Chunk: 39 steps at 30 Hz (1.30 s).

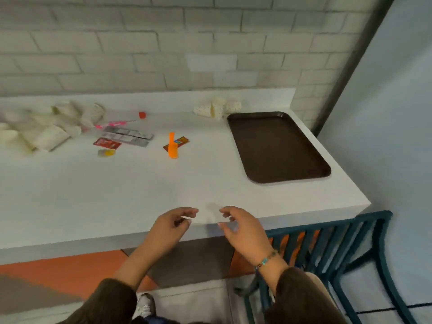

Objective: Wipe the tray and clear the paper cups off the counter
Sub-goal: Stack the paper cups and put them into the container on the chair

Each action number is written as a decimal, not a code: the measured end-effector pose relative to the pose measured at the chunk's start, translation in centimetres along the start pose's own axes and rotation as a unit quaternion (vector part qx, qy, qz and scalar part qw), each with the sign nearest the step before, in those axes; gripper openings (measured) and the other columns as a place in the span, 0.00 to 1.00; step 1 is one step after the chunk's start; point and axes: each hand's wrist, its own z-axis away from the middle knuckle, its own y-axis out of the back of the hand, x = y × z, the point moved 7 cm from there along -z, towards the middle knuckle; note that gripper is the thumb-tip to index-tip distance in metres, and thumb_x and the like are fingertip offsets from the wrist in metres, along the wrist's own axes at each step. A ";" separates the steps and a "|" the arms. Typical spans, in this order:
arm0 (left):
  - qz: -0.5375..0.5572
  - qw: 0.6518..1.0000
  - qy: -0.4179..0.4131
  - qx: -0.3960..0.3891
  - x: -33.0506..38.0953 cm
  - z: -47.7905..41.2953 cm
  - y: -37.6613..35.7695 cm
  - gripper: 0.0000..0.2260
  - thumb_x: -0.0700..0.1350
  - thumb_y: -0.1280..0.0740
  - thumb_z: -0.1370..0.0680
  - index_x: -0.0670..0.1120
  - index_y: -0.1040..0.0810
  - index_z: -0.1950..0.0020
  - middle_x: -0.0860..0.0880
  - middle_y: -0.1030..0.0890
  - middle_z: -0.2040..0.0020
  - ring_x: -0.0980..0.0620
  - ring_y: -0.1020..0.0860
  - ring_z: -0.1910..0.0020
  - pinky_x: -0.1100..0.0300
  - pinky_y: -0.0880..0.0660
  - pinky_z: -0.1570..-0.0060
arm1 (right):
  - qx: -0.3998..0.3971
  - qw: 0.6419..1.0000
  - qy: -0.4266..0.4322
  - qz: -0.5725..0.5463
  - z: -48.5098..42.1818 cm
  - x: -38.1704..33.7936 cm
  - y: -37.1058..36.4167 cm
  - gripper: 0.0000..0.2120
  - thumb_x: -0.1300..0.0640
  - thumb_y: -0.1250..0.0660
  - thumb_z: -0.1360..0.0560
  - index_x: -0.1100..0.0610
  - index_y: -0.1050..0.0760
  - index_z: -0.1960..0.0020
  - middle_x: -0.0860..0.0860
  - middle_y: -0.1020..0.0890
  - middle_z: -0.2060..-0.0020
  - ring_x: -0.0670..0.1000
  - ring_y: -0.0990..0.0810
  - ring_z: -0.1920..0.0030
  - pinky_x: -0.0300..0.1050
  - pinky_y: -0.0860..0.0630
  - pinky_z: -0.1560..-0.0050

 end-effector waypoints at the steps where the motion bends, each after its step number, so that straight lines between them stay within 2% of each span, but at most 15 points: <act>1: 0.002 1.000 0.007 0.014 -0.4 0.0 1.4 0.15 0.38 0.36 0.23 0.60 0.22 0.49 0.58 0.18 0.50 0.58 0.20 0.52 0.73 0.28 0.54 | -0.007 1.000 0.012 0.000 -1.1 -1.5 -0.5 0.15 0.48 0.35 0.25 0.46 0.27 0.39 0.43 0.21 0.45 0.42 0.25 0.47 0.33 0.32 0.43; 3: 0.005 0.999 0.014 0.052 -1.4 0.0 5.5 0.15 0.40 0.36 0.23 0.61 0.22 0.48 0.59 0.18 0.51 0.59 0.20 0.52 0.74 0.29 0.55 | -0.019 0.999 0.045 0.007 -4.1 -5.3 -2.2 0.15 0.46 0.35 0.25 0.44 0.27 0.39 0.42 0.21 0.45 0.42 0.24 0.48 0.34 0.30 0.43; 7: 0.031 0.992 0.027 0.121 -4.7 -0.2 14.3 0.15 0.40 0.36 0.23 0.61 0.22 0.49 0.59 0.18 0.52 0.63 0.21 0.54 0.74 0.28 0.58 | -0.043 0.993 0.104 0.026 -10.2 -12.8 -7.0 0.14 0.45 0.35 0.25 0.43 0.28 0.40 0.40 0.22 0.47 0.40 0.25 0.52 0.24 0.34 0.51; 12: 0.059 0.982 0.048 0.172 -9.8 -0.9 26.1 0.15 0.38 0.35 0.23 0.60 0.21 0.51 0.56 0.17 0.52 0.62 0.20 0.55 0.72 0.27 0.56 | -0.067 0.988 0.138 0.020 -17.6 -21.8 -13.3 0.13 0.48 0.35 0.25 0.45 0.27 0.41 0.42 0.21 0.50 0.43 0.23 0.53 0.38 0.25 0.50; 16: 0.054 0.973 0.069 0.214 -14.7 -1.1 35.8 0.15 0.38 0.35 0.23 0.60 0.21 0.51 0.57 0.17 0.53 0.62 0.20 0.56 0.73 0.28 0.58 | -0.079 0.984 0.157 0.011 -23.2 -28.9 -19.2 0.13 0.49 0.34 0.26 0.45 0.26 0.41 0.42 0.21 0.51 0.43 0.23 0.54 0.36 0.28 0.53; 22: 0.038 0.967 0.098 0.233 -21.0 -2.1 45.8 0.16 0.38 0.36 0.23 0.61 0.22 0.52 0.57 0.18 0.52 0.57 0.19 0.53 0.73 0.27 0.57 | -0.113 0.983 0.143 0.006 -30.1 -35.9 -27.3 0.13 0.50 0.33 0.26 0.46 0.26 0.42 0.44 0.20 0.51 0.44 0.23 0.56 0.37 0.28 0.56; 27: 0.026 0.959 0.113 0.260 -24.2 -3.4 50.8 0.14 0.38 0.37 0.23 0.59 0.22 0.51 0.57 0.20 0.47 0.61 0.21 0.54 0.74 0.29 0.58 | -0.147 0.984 0.099 0.021 -35.7 -38.7 -32.3 0.21 0.48 0.33 0.26 0.51 0.31 0.35 0.50 0.23 0.44 0.52 0.21 0.50 0.40 0.28 0.51; 29: 0.016 0.952 0.120 0.280 -25.3 -3.9 52.4 0.13 0.38 0.37 0.23 0.56 0.21 0.49 0.56 0.22 0.46 0.61 0.23 0.55 0.77 0.31 0.61 | -0.146 0.987 0.072 0.010 -37.7 -39.3 -34.2 0.24 0.48 0.34 0.26 0.53 0.33 0.33 0.52 0.26 0.38 0.53 0.23 0.44 0.40 0.31 0.48; 32: 0.003 0.946 0.118 0.303 -26.3 -5.1 54.9 0.13 0.38 0.37 0.23 0.55 0.21 0.48 0.55 0.24 0.44 0.63 0.24 0.55 0.77 0.32 0.59 | -0.131 0.990 0.046 0.002 -40.7 -40.4 -36.7 0.24 0.49 0.34 0.25 0.55 0.34 0.32 0.53 0.33 0.33 0.54 0.27 0.38 0.42 0.32 0.43; 39: -0.017 0.939 0.115 0.325 -26.8 -7.6 58.1 0.12 0.39 0.36 0.24 0.54 0.22 0.46 0.54 0.26 0.42 0.59 0.24 0.54 0.75 0.32 0.58 | -0.144 0.990 -0.001 0.013 -44.9 -41.0 -39.7 0.29 0.50 0.34 0.25 0.57 0.40 0.28 0.54 0.37 0.30 0.57 0.31 0.34 0.48 0.31 0.37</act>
